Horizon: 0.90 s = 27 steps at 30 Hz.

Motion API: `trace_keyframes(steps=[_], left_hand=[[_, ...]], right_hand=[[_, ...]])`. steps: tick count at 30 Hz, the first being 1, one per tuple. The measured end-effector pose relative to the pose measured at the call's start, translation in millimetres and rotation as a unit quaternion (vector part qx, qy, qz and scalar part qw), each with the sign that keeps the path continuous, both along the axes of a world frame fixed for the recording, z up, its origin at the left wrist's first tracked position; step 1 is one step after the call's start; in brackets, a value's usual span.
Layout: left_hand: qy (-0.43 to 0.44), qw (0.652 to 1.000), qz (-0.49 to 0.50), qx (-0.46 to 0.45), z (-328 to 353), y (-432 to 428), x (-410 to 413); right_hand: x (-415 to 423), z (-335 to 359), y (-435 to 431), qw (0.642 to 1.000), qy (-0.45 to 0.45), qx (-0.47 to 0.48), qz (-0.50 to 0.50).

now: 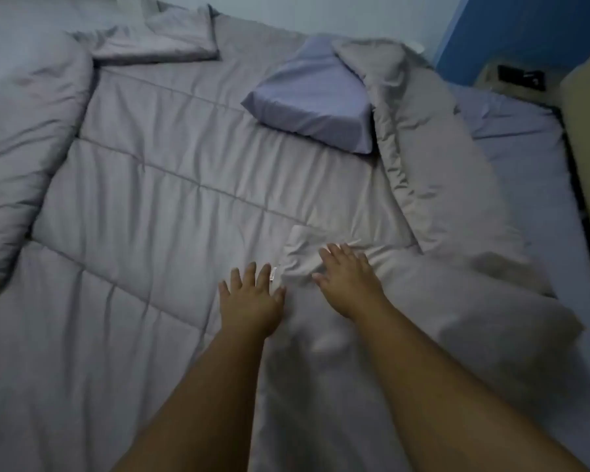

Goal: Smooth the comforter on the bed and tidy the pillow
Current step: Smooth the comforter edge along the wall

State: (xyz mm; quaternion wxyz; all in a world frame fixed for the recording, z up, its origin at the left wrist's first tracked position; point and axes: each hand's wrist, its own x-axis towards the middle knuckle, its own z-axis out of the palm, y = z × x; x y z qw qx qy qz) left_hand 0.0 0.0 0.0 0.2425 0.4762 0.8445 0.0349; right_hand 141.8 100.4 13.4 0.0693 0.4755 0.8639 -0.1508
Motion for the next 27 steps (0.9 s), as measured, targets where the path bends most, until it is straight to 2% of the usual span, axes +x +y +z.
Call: trace_keyframes(steps=[9, 15, 21, 27], left_hand=[[-0.016, 0.999, 0.029, 0.026, -96.2, 20.7, -15.1], [0.006, 0.998, 0.041, 0.051, -124.4, 17.8, -10.8], [-0.011, 0.998, 0.047, 0.031, -121.2, 18.4, -8.6], [-0.08, 0.995, 0.053, -0.024, -90.1, 11.1, 2.9]], right_hand=[[-35.0, -93.3, 37.2, 0.997, -0.051, 0.034, 0.047], [-32.8, -129.7, 43.3, 0.994, -0.069, 0.057, 0.057], [-31.7, -127.7, 41.0, 0.995, -0.061, 0.055, 0.055], [-3.8, -89.7, 30.9, 0.995, -0.073, 0.006, 0.063]])
